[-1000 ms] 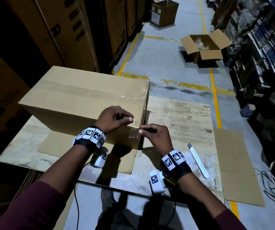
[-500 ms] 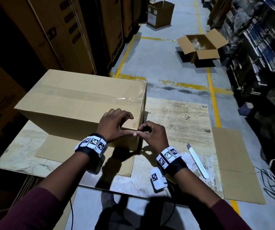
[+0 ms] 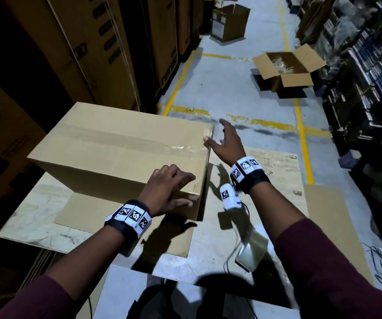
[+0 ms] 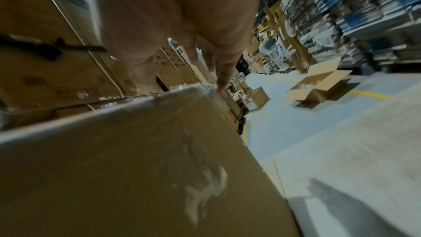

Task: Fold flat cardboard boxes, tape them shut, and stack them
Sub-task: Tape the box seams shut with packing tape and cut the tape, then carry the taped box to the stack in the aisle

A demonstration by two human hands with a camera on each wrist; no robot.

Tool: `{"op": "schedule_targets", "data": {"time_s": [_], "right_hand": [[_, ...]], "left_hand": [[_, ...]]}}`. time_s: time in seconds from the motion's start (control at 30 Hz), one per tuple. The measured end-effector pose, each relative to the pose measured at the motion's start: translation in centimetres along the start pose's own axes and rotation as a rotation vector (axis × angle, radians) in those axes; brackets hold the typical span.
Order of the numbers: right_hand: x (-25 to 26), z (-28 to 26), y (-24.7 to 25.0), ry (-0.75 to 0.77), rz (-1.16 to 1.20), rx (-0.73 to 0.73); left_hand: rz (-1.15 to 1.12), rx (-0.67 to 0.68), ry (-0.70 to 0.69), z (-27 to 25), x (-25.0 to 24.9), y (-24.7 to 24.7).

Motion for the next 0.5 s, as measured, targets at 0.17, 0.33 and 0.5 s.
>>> {"op": "schedule_targets", "data": {"time_s": [0.17, 0.33, 0.5], "right_hand": [[0.2, 2.9, -4.3, -0.071, -0.091, 0.179], [0.1, 3.9, -4.0, -0.16, -0.054, 0.15], [-2.6, 4.5, -4.2, -0.439, 0.062, 0.099]], "left_hand": [[0.05, -0.11, 0.025, 0.4, 1.2, 1.3], [-0.046, -0.416, 0.08, 1.1, 2.7, 5.3], [-0.103, -0.418, 0.115, 5.7, 4.2, 6.9]]}}
Point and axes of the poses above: each hand's wrist, its own z-axis towards the middle knuckle, its own y-axis out of the back of the hand, x = y × z, the point moved 7 cm from there along z, towards the middle knuckle, and after that the axes turned 13 degrees about -x, right-handed, at the moved point
